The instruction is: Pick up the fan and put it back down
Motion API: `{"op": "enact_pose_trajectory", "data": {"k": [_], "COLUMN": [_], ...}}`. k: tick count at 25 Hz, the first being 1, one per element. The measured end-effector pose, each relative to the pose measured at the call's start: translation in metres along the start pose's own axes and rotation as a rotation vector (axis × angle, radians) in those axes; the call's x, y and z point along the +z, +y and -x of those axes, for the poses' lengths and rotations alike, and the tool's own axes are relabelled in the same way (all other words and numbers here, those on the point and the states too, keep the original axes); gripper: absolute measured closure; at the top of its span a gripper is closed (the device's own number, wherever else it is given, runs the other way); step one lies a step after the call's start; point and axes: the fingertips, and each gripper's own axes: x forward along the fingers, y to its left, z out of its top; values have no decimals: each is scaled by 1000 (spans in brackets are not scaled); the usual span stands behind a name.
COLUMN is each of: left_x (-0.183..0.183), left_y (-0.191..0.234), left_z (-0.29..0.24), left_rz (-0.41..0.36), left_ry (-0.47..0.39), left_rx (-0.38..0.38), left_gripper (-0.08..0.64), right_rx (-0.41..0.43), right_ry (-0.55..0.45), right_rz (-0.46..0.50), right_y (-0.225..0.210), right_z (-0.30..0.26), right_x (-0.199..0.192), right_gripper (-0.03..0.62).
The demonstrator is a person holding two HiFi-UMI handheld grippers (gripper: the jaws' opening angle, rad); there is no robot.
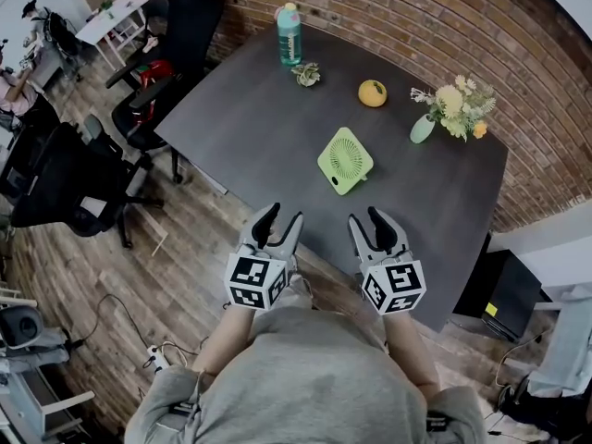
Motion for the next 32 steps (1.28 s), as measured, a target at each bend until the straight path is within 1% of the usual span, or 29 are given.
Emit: {"op": "enact_pose_trajectory", "data": {"k": [3,6,12,21,26,32], "left_x": [6,10,15,24,22,17], "left_y": [10,19,34,58,70,78], "left_z": [-15,-30,-58,-89,-100,-113], "left_rz": [-9,-15,-19,-17,-24,-29], "left_ry": [1,10,37,44,60,87], "left_rx": [-20,-47,-98,-153,-176,-197], "left_gripper": [346,321,307,307,307,308], "right_rx": [-23,-46,-104,-201,-236,-261], "right_ry": [13,28,62,99,120,140], "right_rz": [-6,-10,-24,-57,-55,-77], "right_y": [-10,-18,-41,-77,-95,-117], "right_z": [-16,-32,-55,-86,-103,-118], "right_x": [0,-3,-8,-19,-26,-37], "right_gripper": [371,335,331,331,331,334]}}
